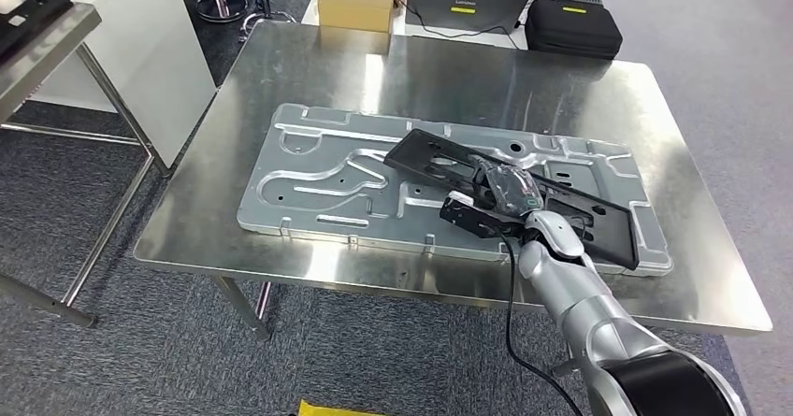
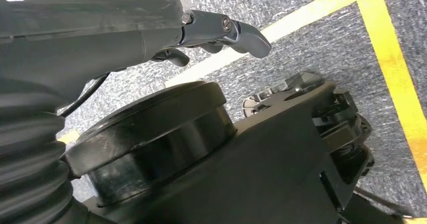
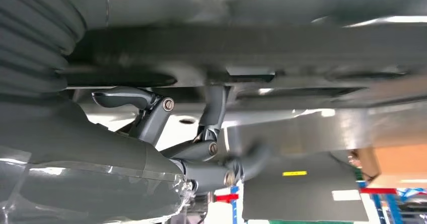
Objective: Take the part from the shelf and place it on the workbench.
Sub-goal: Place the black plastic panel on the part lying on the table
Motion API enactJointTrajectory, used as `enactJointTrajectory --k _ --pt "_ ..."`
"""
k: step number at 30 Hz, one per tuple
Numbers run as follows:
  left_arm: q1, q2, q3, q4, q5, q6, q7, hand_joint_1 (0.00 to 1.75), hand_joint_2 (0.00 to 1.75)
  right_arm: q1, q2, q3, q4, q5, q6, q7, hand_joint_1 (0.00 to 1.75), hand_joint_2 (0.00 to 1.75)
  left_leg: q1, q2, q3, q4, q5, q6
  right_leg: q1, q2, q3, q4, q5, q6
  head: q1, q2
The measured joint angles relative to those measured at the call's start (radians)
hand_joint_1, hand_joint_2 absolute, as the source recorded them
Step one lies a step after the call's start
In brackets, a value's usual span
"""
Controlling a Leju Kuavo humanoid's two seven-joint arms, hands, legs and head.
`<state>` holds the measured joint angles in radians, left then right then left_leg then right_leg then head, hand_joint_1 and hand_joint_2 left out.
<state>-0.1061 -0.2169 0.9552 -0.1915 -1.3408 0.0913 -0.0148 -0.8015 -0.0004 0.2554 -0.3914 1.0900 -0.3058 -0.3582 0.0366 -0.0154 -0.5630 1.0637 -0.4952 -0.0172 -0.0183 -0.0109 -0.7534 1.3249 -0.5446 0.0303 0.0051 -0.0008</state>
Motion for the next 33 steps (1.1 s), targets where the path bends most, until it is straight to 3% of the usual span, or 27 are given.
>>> enactJointTrajectory --k 1,2,4,5,7,8,11,14,16,17,19,21,24,26,30,31,32,33 --pt "0.003 0.000 0.000 0.000 0.001 -0.001 0.005 0.00 0.00 0.002 0.000 -0.007 0.003 -0.006 0.002 -0.005 0.00 0.00 -0.007 0.000 0.002 0.000 -0.002 0.003 0.006 0.001 -0.013 0.009 0.015 -0.011 0.000 0.000" --pt "0.006 0.000 0.000 0.000 0.002 0.001 0.009 0.00 0.00 0.003 -0.001 -0.014 0.006 -0.012 0.003 -0.009 0.00 0.00 -0.014 -0.001 0.005 -0.001 -0.004 0.007 0.016 0.003 -0.008 -0.020 0.046 -0.026 0.000 0.000" --pt "0.013 -0.001 0.000 0.000 0.002 0.009 0.012 0.00 0.00 0.004 -0.004 -0.031 0.010 -0.028 0.005 -0.019 0.00 0.00 -0.023 -0.003 0.009 -0.004 -0.008 0.013 0.041 0.010 0.036 -0.147 0.120 -0.066 -0.001 0.000" --pt "0.016 -0.003 0.000 0.001 0.001 0.016 0.011 0.00 0.00 0.004 -0.005 -0.040 0.012 -0.037 0.005 -0.024 0.00 0.00 -0.026 -0.004 0.010 -0.007 -0.010 0.014 0.052 0.012 0.058 -0.205 0.143 -0.084 -0.003 0.000" --pt "0.021 -0.006 0.000 0.001 -0.002 0.027 0.007 0.00 0.00 0.001 -0.007 -0.058 0.014 -0.051 0.005 -0.033 0.00 0.00 -0.027 -0.004 0.010 -0.014 -0.010 0.014 0.066 0.014 0.080 -0.264 0.151 -0.104 -0.004 0.000" --pt "0.022 -0.006 0.000 0.001 -0.003 0.031 0.005 0.00 0.00 0.000 -0.008 -0.066 0.014 -0.057 0.004 -0.035 0.00 0.00 -0.028 -0.004 0.013 -0.019 -0.010 0.013 0.067 0.014 0.085 -0.276 0.150 -0.105 -0.003 0.000" --pt "0.022 -0.004 0.000 0.001 -0.004 0.037 -0.002 0.00 0.00 -0.002 -0.010 -0.087 0.015 -0.079 0.003 -0.046 0.00 0.00 -0.032 0.002 0.009 0.002 -0.034 0.007 0.053 0.010 0.115 -0.319 0.153 -0.096 -0.002 0.000" --pt "0.022 0.000 0.000 0.001 -0.004 0.049 -0.011 0.00 0.00 -0.001 -0.010 -0.119 0.015 -0.141 0.003 -0.084 0.00 0.00 -0.031 0.005 -0.074 0.161 -0.105 -0.004 0.048 0.007 0.126 -0.330 0.153 -0.090 -0.003 0.000" --pt "0.022 0.004 0.000 0.001 -0.004 0.054 -0.013 0.00 0.00 -0.001 -0.010 -0.151 0.012 -0.205 0.013 -0.134 0.00 0.00 -0.028 0.006 -0.119 0.227 -0.108 -0.013 0.046 0.008 0.126 -0.325 0.148 -0.086 -0.003 0.000" --pt "0.022 0.006 0.000 0.001 -0.004 0.056 -0.014 0.00 0.00 -0.001 -0.010 -0.168 0.008 -0.231 0.018 -0.155 0.00 0.00 -0.027 0.007 -0.117 0.209 -0.082 -0.016 0.045 0.009 0.125 -0.320 0.146 -0.083 -0.003 0.000" --pt "0.021 0.007 0.000 0.001 -0.004 0.059 -0.015 0.00 0.00 -0.003 -0.009 -0.199 -0.002 -0.262 0.024 -0.182 0.00 0.00 -0.024 0.009 -0.071 0.095 -0.011 -0.019 0.042 0.010 0.124 -0.305 0.137 -0.075 -0.003 0.000" --pt "0.018 0.008 0.000 0.001 -0.004 0.062 -0.018 0.00 0.00 -0.004 -0.009 -0.225 -0.017 -0.296 0.031 -0.209 0.00 0.00 -0.024 0.009 -0.033 0.005 0.023 -0.008 0.042 0.011 0.116 -0.287 0.129 -0.064 -0.002 0.000" --pt "0.018 0.009 0.000 0.001 -0.004 0.067 -0.024 0.00 0.00 0.001 -0.008 -0.259 -0.067 -0.392 0.069 -0.259 0.00 0.00 -0.028 0.008 -0.030 -0.014 0.029 0.019 0.041 0.012 0.105 -0.279 0.130 -0.051 -0.002 0.000" --pt "0.017 0.008 0.000 0.001 -0.005 0.069 -0.028 0.00 0.00 0.007 -0.008 -0.273 -0.116 -0.456 0.096 -0.267 0.00 0.00 -0.024 0.010 -0.027 -0.024 0.037 0.032 0.038 0.012 0.095 -0.256 0.112 -0.039 0.000 0.000" --pt "0.018 0.008 0.000 0.001 -0.010 0.072 -0.035 0.00 0.00 0.020 -0.009 -0.294 -0.208 -0.546 0.133 -0.267 0.00 0.00 -0.019 0.010 -0.026 -0.030 0.043 0.040 0.012 0.012 0.003 -0.051 0.009 -0.009 0.005 0.000" --pt "0.018 0.008 0.000 0.001 -0.011 0.072 -0.037 0.00 0.00 0.028 -0.009 -0.297 -0.230 -0.565 0.146 -0.265 0.00 0.00 -0.017 0.011 -0.026 -0.030 0.043 0.039 0.005 0.012 -0.009 -0.025 0.007 -0.003 0.005 0.000" --pt "0.018 0.008 0.000 0.001 -0.011 0.073 -0.039 0.00 0.00 0.035 -0.010 -0.299 -0.257 -0.584 0.161 -0.262 0.00 0.00 -0.014 0.011 -0.026 -0.030 0.042 0.036 -0.002 0.011 -0.004 -0.035 0.023 0.002 0.005 0.000" --pt "0.017 0.008 0.000 0.001 -0.011 0.074 -0.040 0.00 0.00 0.039 -0.011 -0.300 -0.286 -0.602 0.177 -0.257 0.00 0.00 -0.011 0.011 -0.025 -0.029 0.041 0.032 -0.008 0.011 0.020 -0.081 0.053 0.007 0.005 0.000"
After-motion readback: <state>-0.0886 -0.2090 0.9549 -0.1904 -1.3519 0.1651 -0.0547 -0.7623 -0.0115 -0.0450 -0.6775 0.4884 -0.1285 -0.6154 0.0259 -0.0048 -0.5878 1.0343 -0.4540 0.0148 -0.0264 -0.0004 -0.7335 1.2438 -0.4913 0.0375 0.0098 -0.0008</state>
